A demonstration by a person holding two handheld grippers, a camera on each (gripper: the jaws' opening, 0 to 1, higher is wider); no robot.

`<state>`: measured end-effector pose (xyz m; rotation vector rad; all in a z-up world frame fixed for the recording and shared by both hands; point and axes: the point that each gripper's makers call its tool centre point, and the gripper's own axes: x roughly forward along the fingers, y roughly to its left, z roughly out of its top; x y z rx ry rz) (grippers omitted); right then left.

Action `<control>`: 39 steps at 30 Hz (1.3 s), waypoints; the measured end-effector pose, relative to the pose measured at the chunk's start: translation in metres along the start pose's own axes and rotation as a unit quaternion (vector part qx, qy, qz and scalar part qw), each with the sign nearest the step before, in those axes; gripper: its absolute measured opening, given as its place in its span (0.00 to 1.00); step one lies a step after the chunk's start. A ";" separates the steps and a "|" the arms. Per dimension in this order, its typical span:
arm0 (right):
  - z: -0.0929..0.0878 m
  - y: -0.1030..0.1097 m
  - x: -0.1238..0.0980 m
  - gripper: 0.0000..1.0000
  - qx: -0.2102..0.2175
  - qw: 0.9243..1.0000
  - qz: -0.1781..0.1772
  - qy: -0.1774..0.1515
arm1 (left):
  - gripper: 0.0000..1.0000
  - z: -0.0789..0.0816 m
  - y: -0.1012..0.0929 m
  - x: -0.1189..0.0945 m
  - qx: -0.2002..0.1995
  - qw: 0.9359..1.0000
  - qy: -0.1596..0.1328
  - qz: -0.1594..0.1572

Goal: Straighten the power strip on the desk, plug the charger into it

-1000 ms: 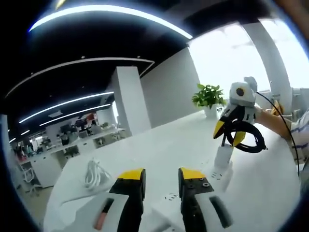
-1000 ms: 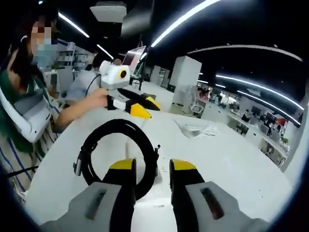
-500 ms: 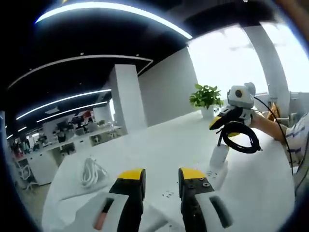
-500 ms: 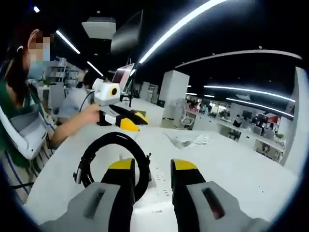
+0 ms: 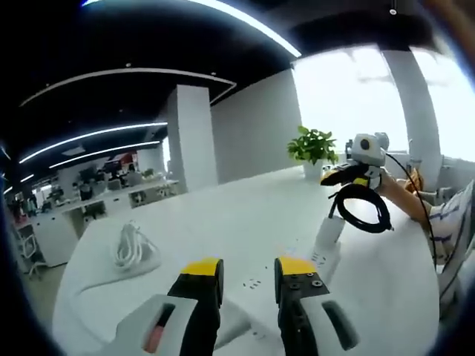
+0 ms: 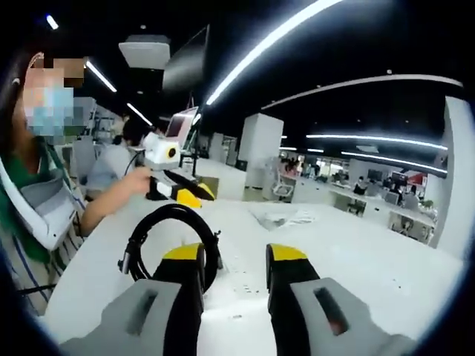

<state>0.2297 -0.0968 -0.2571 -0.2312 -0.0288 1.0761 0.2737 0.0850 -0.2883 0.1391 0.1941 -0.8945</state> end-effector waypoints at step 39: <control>-0.098 0.020 0.020 0.31 0.034 0.979 0.030 0.199 | 0.26 -0.074 -0.018 -0.010 0.009 0.984 0.163 -0.069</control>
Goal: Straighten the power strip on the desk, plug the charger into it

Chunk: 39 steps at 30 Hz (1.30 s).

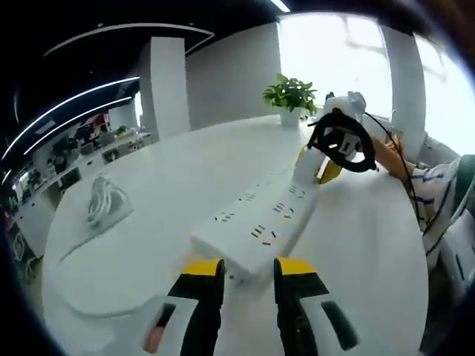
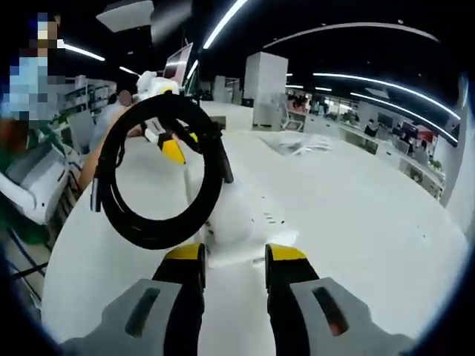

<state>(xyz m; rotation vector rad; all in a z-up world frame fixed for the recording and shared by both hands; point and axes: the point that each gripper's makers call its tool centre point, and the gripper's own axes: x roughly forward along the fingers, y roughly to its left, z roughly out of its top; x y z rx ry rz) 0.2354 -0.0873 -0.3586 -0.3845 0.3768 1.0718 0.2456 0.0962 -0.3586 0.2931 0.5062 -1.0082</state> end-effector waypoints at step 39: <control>-0.003 -0.004 0.006 0.31 0.009 1.000 -0.011 0.010 | 0.28 -0.007 0.007 0.017 -0.003 1.000 0.029 0.008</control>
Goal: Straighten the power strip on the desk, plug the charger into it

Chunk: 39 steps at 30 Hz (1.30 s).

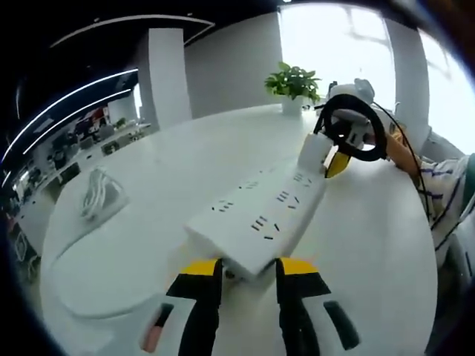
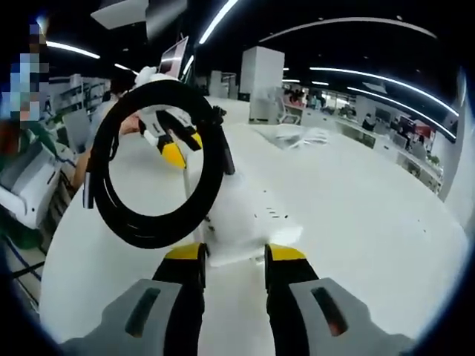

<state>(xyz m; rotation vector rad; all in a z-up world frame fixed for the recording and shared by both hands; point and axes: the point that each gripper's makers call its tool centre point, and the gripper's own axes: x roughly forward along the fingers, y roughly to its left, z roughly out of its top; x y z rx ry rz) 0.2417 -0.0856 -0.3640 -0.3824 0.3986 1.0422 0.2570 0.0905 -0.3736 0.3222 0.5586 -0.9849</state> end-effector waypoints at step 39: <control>0.000 -0.044 0.012 0.18 0.076 0.994 -0.070 -0.028 | 0.22 0.017 0.036 0.027 -0.045 0.994 -0.041 0.088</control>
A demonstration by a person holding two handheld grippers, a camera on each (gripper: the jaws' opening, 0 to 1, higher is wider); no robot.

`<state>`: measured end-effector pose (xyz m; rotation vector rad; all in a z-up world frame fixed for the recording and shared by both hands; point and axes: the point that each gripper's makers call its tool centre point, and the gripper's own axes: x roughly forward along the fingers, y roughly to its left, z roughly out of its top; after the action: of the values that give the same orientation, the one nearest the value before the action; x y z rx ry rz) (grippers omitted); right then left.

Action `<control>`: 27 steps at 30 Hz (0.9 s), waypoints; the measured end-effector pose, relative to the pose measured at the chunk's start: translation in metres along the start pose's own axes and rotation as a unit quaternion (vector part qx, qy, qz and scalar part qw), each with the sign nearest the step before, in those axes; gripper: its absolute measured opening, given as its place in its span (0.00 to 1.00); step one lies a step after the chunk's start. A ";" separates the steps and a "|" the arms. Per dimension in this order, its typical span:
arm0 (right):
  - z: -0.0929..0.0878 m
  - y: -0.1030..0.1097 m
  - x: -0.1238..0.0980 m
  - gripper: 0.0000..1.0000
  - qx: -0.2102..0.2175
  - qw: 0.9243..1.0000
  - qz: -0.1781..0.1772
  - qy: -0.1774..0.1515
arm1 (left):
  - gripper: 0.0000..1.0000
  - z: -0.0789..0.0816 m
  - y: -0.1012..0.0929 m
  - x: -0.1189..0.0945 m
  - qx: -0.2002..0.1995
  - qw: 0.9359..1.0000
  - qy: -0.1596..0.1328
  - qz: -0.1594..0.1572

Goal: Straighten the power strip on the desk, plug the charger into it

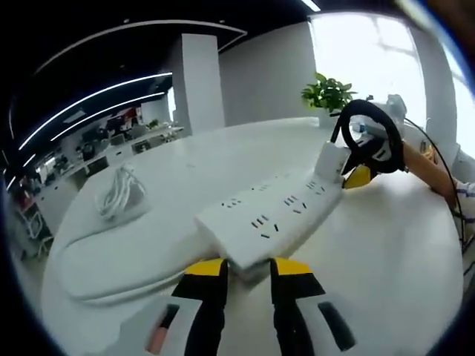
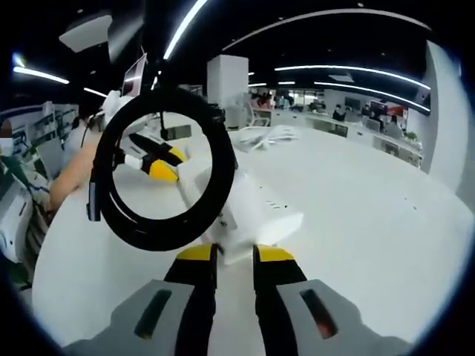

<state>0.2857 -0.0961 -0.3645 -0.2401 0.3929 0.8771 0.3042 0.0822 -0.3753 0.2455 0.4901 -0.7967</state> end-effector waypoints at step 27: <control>0.002 -0.016 0.011 0.12 0.010 0.999 -0.042 -0.003 | 0.14 0.003 0.012 0.005 -0.014 1.000 -0.007 0.027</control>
<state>0.3058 -0.0975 -0.3668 -0.2338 0.3838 0.7909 0.3171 0.0863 -0.3747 0.2251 0.4791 -0.7381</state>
